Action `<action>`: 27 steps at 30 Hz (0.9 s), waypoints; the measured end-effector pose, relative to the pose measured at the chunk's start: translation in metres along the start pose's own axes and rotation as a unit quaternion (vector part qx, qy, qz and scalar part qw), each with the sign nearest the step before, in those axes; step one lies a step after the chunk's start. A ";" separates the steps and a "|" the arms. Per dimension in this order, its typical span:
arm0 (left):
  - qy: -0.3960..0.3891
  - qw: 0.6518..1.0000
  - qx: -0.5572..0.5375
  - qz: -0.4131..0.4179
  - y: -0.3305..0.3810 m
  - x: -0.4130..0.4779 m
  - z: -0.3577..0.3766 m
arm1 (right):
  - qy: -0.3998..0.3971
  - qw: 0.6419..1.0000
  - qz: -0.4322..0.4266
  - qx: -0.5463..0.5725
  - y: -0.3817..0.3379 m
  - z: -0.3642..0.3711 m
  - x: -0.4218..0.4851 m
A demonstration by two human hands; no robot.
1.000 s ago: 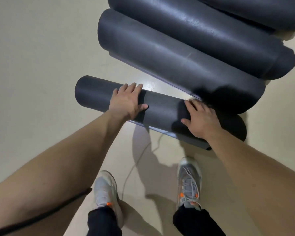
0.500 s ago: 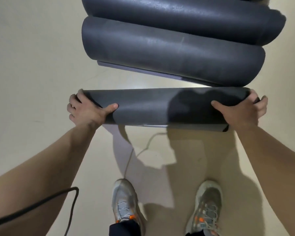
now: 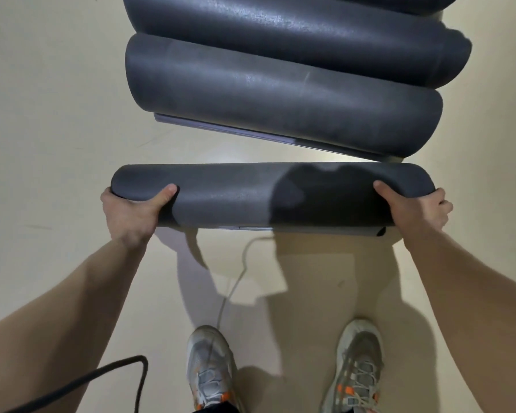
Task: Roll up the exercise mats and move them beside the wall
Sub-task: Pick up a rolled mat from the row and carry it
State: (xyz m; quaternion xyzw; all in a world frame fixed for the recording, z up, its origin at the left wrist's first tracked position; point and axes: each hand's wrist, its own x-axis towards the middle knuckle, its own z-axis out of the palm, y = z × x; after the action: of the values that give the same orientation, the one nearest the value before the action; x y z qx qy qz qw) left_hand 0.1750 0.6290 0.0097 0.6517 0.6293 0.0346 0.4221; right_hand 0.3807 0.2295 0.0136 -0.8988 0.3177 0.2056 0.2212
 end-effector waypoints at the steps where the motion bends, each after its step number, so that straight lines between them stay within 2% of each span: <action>1: 0.014 1.000 0.001 0.004 0.004 0.000 0.001 | 0.006 1.000 0.008 0.007 0.002 0.003 -0.005; 3: 0.031 0.998 0.045 0.021 0.009 0.003 0.000 | 0.028 0.999 0.024 0.022 0.010 0.010 -0.015; 5: 0.017 0.995 0.089 0.042 0.007 0.005 -0.002 | 0.037 0.999 0.027 0.022 0.018 0.013 -0.019; 8: -0.019 0.992 0.111 0.064 -0.007 0.006 -0.006 | -0.006 1.000 0.007 -0.017 0.024 0.007 -0.019; 9: -0.025 0.991 0.117 0.064 -0.009 0.006 -0.007 | -0.018 0.998 -0.016 -0.055 0.024 0.005 -0.023; 10: -0.027 0.990 0.120 0.062 -0.010 0.006 -0.008 | -0.018 0.990 -0.074 -0.122 0.022 0.004 -0.029; 11: -0.026 0.991 0.121 0.058 -0.010 0.008 -0.008 | -0.010 0.965 -0.166 -0.204 0.019 0.005 -0.036; 12: -0.027 0.991 0.119 0.054 -0.010 0.008 -0.008 | -0.016 0.920 -0.273 -0.279 0.012 0.008 -0.042; 14: -0.025 0.991 0.120 0.050 -0.008 0.007 -0.006 | -0.097 0.817 -0.423 -0.380 -0.016 0.018 -0.054; 16: -0.006 0.994 0.106 0.024 -0.010 0.001 -0.002 | -0.185 0.748 -0.477 -0.423 -0.052 0.038 -0.063; 18: 0.029 0.997 0.041 -0.062 -0.014 -0.015 0.008 | -0.249 0.717 -0.474 -0.447 -0.085 0.056 -0.067; 20: 0.039 0.979 -0.060 -0.190 -0.022 -0.039 0.028 | -0.282 0.712 -0.449 -0.460 -0.104 0.067 -0.063; 22: 0.005 0.949 -0.154 -0.275 -0.034 -0.060 0.052 | -0.292 0.720 -0.441 -0.449 -0.108 0.071 -0.056; 25: -0.090 0.906 -0.264 -0.318 -0.046 -0.083 0.090 | -0.302 0.731 -0.441 -0.425 -0.106 0.076 -0.046; 27: -0.154 0.883 -0.311 -0.316 -0.044 -0.096 0.109 | -0.320 0.735 -0.437 -0.408 -0.108 0.080 -0.039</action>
State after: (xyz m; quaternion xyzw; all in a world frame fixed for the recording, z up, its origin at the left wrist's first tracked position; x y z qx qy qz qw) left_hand 0.1838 0.4856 -0.0398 0.2503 0.6857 -0.0074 0.6835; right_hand 0.4062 0.3661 -0.0030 -0.8238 -0.3141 0.4716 -0.0131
